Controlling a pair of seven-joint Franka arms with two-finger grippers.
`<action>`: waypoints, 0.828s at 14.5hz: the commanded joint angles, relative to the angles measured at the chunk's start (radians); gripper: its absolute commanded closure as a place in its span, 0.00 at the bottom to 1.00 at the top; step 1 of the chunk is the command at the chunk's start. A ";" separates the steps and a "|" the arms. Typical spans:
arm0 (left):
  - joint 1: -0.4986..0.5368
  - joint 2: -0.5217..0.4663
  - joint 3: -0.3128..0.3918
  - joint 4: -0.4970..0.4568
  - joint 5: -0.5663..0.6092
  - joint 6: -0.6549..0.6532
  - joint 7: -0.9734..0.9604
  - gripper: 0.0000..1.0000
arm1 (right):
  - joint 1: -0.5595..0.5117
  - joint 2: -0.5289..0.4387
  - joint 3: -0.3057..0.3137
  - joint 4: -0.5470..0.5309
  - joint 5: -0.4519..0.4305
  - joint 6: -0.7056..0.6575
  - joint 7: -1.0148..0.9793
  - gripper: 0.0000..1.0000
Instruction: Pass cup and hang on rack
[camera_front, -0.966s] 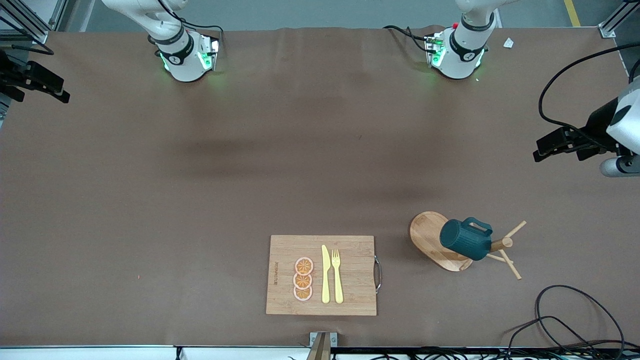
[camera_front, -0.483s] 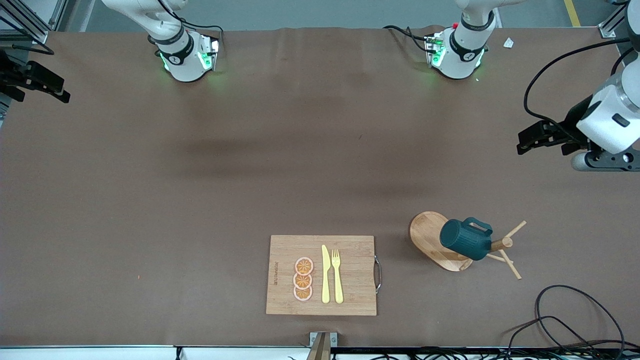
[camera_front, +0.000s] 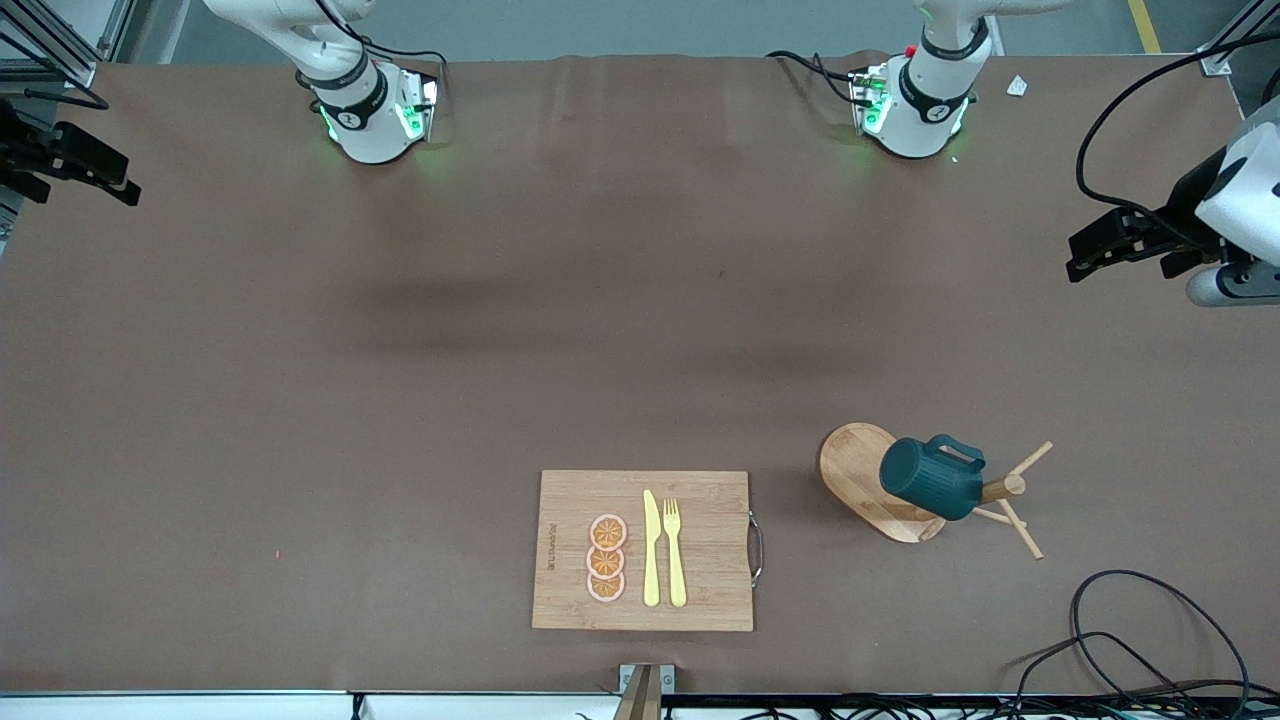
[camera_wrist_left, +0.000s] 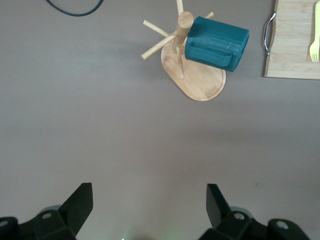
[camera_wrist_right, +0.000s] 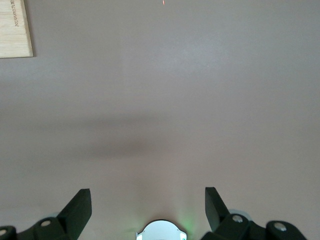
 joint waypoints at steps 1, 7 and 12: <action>-0.047 -0.028 0.054 -0.024 0.007 -0.012 0.013 0.00 | -0.015 -0.020 0.008 -0.022 0.019 0.002 0.008 0.00; -0.029 -0.173 0.052 -0.252 0.002 0.128 0.041 0.00 | -0.013 -0.020 0.006 -0.022 0.019 0.002 0.001 0.00; -0.041 -0.189 0.048 -0.260 0.004 0.141 0.024 0.00 | -0.013 -0.020 0.008 -0.022 0.017 0.002 0.001 0.00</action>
